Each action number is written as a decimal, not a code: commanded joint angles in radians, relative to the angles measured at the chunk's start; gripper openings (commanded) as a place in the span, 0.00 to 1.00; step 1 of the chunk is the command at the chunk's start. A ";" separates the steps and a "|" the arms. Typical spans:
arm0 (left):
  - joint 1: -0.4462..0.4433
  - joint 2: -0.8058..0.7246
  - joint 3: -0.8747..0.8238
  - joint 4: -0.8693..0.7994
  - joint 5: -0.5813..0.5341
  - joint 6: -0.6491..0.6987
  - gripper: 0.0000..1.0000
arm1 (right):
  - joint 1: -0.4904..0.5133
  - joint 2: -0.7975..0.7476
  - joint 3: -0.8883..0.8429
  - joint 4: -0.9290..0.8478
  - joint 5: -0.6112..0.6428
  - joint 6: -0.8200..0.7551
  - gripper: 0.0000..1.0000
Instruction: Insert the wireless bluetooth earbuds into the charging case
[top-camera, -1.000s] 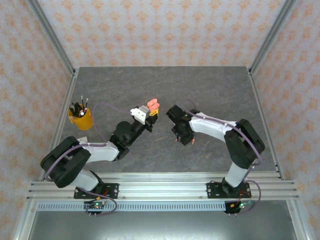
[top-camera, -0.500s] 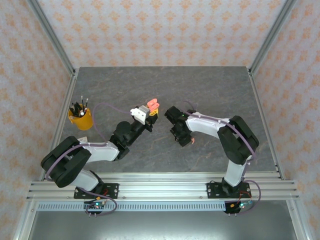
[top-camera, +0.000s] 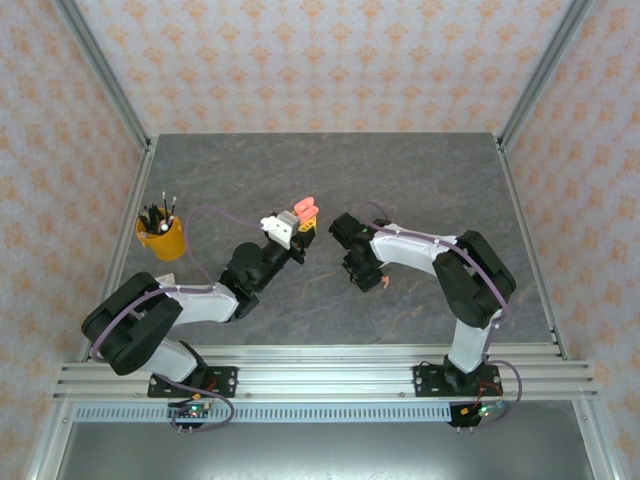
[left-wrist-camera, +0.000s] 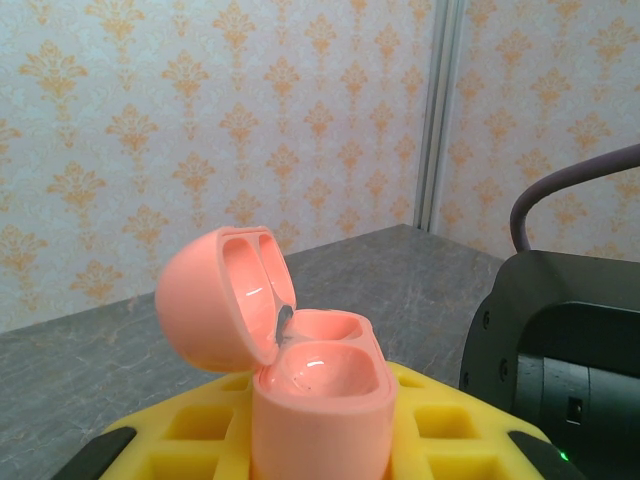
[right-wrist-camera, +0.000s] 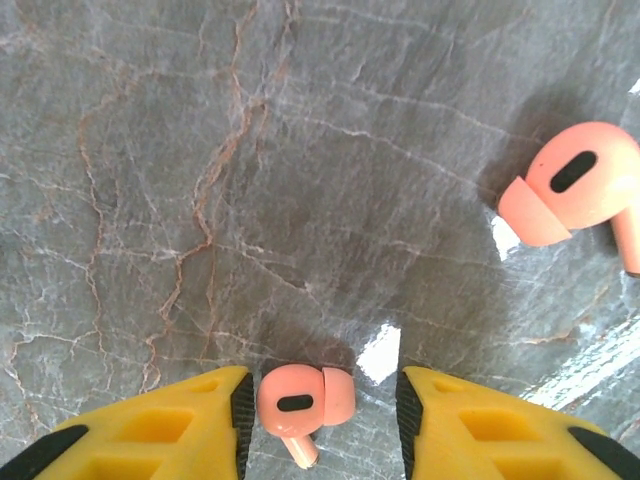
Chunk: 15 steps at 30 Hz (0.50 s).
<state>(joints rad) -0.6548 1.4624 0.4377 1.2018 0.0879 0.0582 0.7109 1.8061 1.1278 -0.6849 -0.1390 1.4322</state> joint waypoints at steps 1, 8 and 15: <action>0.000 0.004 0.012 0.066 -0.028 0.006 0.00 | -0.008 0.024 0.033 -0.001 0.019 -0.002 0.41; 0.000 -0.002 0.010 0.062 -0.031 0.006 0.00 | -0.016 0.042 0.068 -0.028 0.010 -0.060 0.35; 0.003 -0.016 0.008 0.050 -0.036 0.005 0.00 | -0.025 0.059 0.100 -0.083 0.007 -0.189 0.32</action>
<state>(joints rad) -0.6548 1.4624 0.4377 1.2015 0.0856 0.0578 0.6949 1.8439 1.2030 -0.7029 -0.1398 1.3205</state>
